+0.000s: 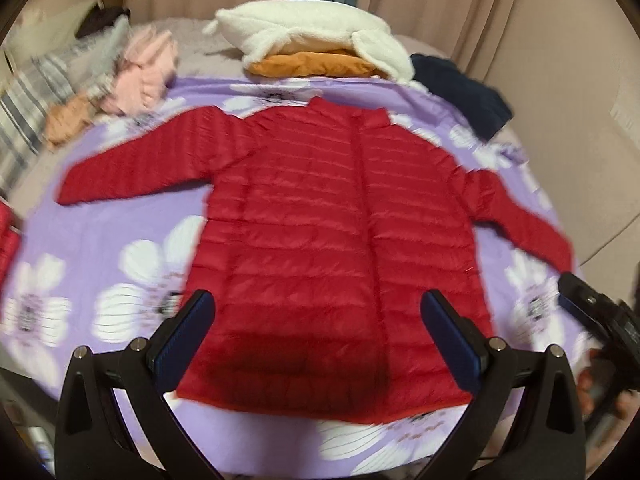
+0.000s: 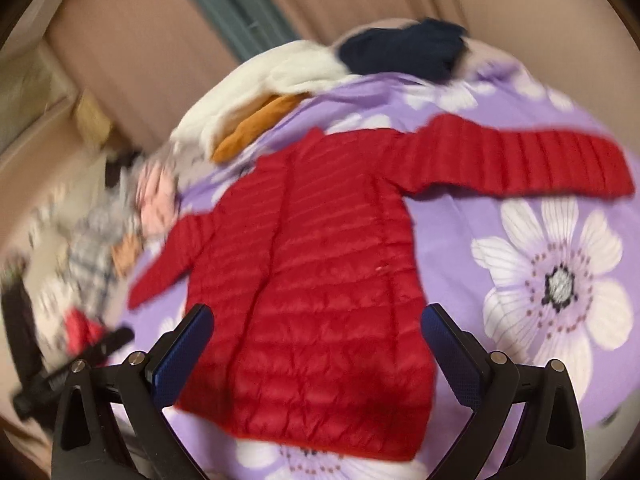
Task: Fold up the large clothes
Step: 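Reach the right tool to the sleeve cuff nearest it and grasp it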
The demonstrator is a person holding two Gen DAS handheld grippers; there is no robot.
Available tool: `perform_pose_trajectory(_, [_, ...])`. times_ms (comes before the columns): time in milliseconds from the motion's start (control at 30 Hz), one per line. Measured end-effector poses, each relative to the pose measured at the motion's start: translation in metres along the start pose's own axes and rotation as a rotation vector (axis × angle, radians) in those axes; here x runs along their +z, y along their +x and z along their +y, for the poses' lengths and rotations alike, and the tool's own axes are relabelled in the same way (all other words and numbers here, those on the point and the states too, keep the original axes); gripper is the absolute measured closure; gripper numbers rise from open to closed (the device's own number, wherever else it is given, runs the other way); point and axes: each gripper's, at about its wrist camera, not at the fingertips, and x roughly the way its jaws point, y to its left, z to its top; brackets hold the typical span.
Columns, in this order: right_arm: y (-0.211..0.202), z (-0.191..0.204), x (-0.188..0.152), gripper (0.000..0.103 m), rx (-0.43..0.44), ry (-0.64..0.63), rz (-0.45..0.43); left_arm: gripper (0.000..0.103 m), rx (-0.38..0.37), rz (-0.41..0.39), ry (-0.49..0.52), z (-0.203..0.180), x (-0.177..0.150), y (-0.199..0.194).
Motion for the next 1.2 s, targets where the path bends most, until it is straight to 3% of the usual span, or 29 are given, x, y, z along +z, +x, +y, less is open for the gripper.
perform_pose_trajectory(100, [0.005,-0.043,0.011,0.001,-0.012,0.126,-0.045,0.000,-0.107,0.025,-0.090,0.009,0.003,0.018])
perform_pose_trajectory(200, [0.008,-0.092,0.020,0.001,-0.026,0.251,-0.085,0.000,-0.144,0.055,-0.134,0.010,0.007,0.035])
perform_pose_trajectory(433, [0.017,-0.190,0.041,0.001,-0.124,0.504,-0.161,0.000,-0.096,0.090,-0.128,0.013,0.015,0.058])
perform_pose_trajectory(667, [0.020,-0.235,0.062,0.001,-0.141,0.641,-0.275,0.000,-0.048,0.135,-0.133,0.021,0.021,0.078])
perform_pose_trajectory(767, [0.018,-0.250,0.065,0.013,-0.116,0.705,-0.343,0.000,-0.029,0.139,-0.131,0.024,0.023,0.080])
perform_pose_trajectory(867, [0.018,-0.265,0.068,0.041,-0.130,0.763,-0.355,0.000,-0.011,0.144,-0.141,0.031,0.025,0.082])
perform_pose_trajectory(933, [0.019,-0.274,0.070,0.065,-0.157,0.792,-0.347,0.000,-0.003,0.147,-0.153,0.036,0.026,0.082])
perform_pose_trajectory(1033, [0.006,-0.268,0.074,0.088,-0.228,0.721,-0.356,0.000,0.011,0.150,-0.173,0.046,0.026,0.082])
perform_pose_trajectory(1200, [-0.029,-0.192,0.108,0.090,-0.324,0.370,-0.388,0.000,0.019,0.147,-0.240,0.069,0.025,0.080])
